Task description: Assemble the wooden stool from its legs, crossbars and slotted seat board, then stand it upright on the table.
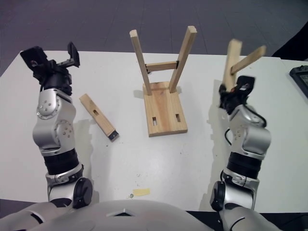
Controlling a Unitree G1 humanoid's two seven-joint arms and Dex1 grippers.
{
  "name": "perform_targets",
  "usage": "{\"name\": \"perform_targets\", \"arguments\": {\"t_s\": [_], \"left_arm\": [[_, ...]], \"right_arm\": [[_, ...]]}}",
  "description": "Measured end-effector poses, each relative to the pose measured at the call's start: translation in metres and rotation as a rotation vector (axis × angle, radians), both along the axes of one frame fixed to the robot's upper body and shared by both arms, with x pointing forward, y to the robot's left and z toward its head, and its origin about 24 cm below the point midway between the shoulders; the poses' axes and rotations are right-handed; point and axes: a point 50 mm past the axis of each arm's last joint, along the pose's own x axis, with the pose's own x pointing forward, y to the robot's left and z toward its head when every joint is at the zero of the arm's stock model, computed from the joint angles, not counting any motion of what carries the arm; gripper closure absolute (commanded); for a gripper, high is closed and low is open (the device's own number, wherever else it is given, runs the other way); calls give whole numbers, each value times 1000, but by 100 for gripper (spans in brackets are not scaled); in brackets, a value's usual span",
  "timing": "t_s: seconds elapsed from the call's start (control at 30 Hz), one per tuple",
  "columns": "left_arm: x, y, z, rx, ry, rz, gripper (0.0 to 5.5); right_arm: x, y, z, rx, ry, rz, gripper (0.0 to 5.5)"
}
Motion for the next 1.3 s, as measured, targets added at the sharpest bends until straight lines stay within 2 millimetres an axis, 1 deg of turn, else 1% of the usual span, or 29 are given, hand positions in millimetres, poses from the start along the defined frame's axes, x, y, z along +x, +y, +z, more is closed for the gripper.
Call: {"name": "perform_targets", "arguments": {"t_s": [0.03, 0.07, 0.1, 0.17, 0.23, 0.3, 0.33, 0.4, 0.47, 0.53, 0.7, 0.77, 0.97, 1.1, 1.13, 1.2, 1.23, 1.27, 1.3], "left_arm": [[-2, 0, 6, -45, -41, -75, 10], [-5, -5, 17, -89, -105, -192, 10], [-8, -10, 26, -117, -162, -282, 10], [-19, -25, 48, -161, -287, -487, 10], [-30, -36, 67, -182, -379, -654, 10], [-43, -55, 92, -226, -480, -859, 10], [-49, -66, 104, -248, -525, -961, 10], [-55, -80, 115, -266, -547, -1054, 10], [-54, -91, 117, -285, -505, -1097, 10], [-44, -102, 114, -327, -418, -1100, 10], [-30, -108, 106, -380, -308, -1056, 10], [-27, -107, 104, -398, -281, -1044, 36], [-16, -107, 94, -456, -170, -997, 152], [-16, -107, 92, -469, -151, -1006, 227], [-16, -108, 92, -471, -148, -1011, 229], [-17, -109, 91, -466, -143, -1017, 276], [-18, -109, 90, -464, -140, -1018, 282], [-18, -109, 90, -462, -139, -1018, 307], [-18, -110, 89, -461, -136, -1019, 320]], "right_arm": [[-1, 8, 19, -14, -114, 83, 343], [-3, 17, 34, -33, -208, 176, 343], [-4, 25, 42, -44, -258, 241, 343], [-6, 38, 49, -59, -319, 358, 343], [-8, 46, 54, -79, -351, 440, 343], [-11, 64, 63, -123, -408, 570, 343], [-14, 76, 68, -154, -446, 651, 343], [-20, 93, 68, -190, -465, 761, 343], [-26, 102, 62, -196, -457, 840, 343], [-30, 108, 56, -200, -438, 884, 343], [-35, 117, 47, -226, -417, 929, 343], [-35, 118, 43, -241, -410, 928, 343], [-36, 118, 39, -296, -405, 909, 343], [-33, 119, 34, -325, -392, 895, 343], [-33, 119, 33, -326, -390, 893, 343], [-32, 119, 32, -342, -391, 884, 343], [-31, 118, 31, -349, -387, 879, 343], [-31, 118, 31, -353, -384, 876, 343], [-30, 118, 30, -354, -382, 873, 343]]}}
